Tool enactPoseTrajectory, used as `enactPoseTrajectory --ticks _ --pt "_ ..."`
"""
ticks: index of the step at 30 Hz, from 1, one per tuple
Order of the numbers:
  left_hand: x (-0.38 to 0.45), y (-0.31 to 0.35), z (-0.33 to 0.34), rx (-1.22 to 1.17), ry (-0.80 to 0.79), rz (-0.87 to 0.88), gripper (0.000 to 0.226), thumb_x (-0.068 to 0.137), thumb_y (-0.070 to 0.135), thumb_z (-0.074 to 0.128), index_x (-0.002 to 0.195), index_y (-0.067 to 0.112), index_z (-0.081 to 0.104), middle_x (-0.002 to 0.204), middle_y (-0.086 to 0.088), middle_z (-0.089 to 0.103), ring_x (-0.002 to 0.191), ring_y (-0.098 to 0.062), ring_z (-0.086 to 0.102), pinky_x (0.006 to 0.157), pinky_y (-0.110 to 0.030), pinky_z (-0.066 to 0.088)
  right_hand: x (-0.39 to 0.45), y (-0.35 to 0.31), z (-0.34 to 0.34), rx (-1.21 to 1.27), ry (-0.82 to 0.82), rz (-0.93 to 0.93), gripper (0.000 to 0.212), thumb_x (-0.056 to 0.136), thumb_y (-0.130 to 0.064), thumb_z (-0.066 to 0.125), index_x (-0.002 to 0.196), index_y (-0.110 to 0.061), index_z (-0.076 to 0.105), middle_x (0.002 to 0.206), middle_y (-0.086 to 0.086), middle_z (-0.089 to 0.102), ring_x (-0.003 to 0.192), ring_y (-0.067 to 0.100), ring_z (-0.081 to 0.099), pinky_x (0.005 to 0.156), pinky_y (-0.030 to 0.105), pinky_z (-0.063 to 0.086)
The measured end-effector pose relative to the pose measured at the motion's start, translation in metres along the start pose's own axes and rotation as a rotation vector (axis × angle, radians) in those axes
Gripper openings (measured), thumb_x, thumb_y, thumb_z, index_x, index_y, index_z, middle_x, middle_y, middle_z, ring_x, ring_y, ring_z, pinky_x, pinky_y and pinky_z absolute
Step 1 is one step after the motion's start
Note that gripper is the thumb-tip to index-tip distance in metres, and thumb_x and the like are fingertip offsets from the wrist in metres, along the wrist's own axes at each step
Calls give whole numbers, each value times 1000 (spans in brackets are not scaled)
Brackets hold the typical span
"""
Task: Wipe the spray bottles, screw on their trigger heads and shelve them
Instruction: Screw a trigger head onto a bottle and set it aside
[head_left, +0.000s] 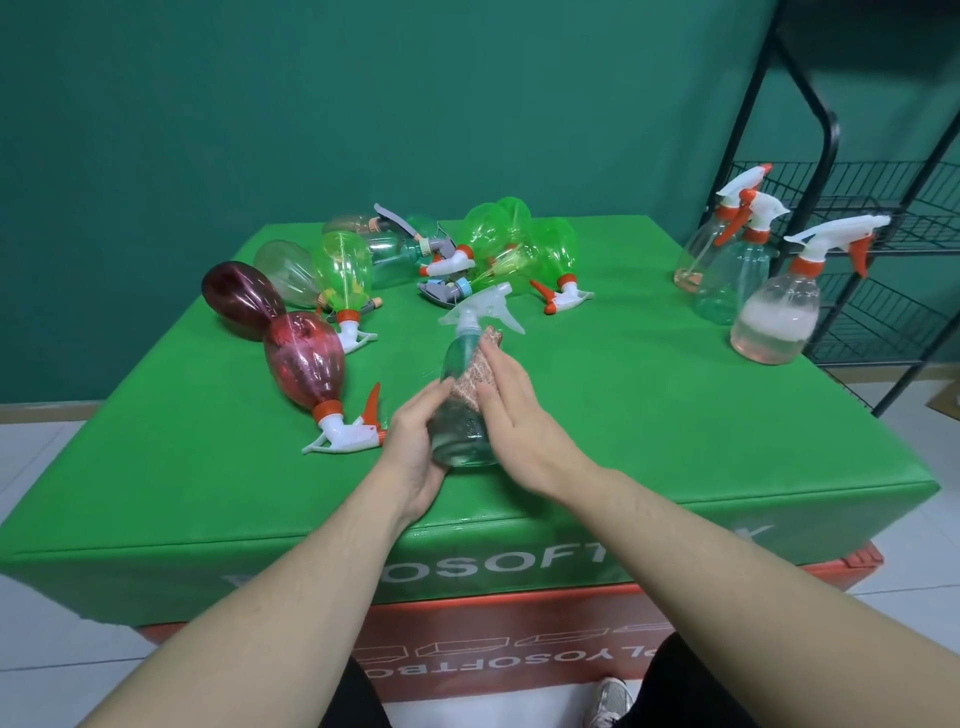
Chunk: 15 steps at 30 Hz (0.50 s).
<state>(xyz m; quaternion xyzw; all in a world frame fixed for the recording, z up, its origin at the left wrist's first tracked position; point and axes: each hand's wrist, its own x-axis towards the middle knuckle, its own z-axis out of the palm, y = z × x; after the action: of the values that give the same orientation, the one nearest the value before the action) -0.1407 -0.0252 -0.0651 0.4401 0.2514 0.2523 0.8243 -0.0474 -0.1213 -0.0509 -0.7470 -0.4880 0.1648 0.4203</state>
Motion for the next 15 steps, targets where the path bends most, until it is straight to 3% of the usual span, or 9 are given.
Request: enactPoseTrajectory --ticks 3,6,10,15 --pt "-1 2 2 -5 -5 7 28 102 25 53 117 9 70 95 -7 77 79 -20 72 74 -32 58 -15 2 1 -37 -30 -32 55 111 -36 20 161 -26 2 169 -8 -6 151 -4 -3 117 17 1" --pt "-3 3 5 -6 12 14 25 104 24 52 111 11 71 95 -5 77 80 -19 71 78 -34 56 -27 6 2 -74 -46 -61 56 110 -38 22 161 -29 1 169 -9 -12 148 -9 -5 120 20 5" --pt "-5 6 14 0 57 -18 26 103 33 55 107 13 71 94 -6 75 77 -19 71 77 -34 56 -40 12 4 -194 -17 -171 57 109 -38 30 161 -32 9 169 -8 -12 155 12 6 126 36 14" --pt "-9 6 32 -21 57 -60 52 75 44 78 117 15 73 105 -9 78 84 -22 76 79 -35 60 -47 12 1 -62 71 -188 57 105 -37 35 160 -29 20 169 -5 -4 155 7 -1 126 33 8"
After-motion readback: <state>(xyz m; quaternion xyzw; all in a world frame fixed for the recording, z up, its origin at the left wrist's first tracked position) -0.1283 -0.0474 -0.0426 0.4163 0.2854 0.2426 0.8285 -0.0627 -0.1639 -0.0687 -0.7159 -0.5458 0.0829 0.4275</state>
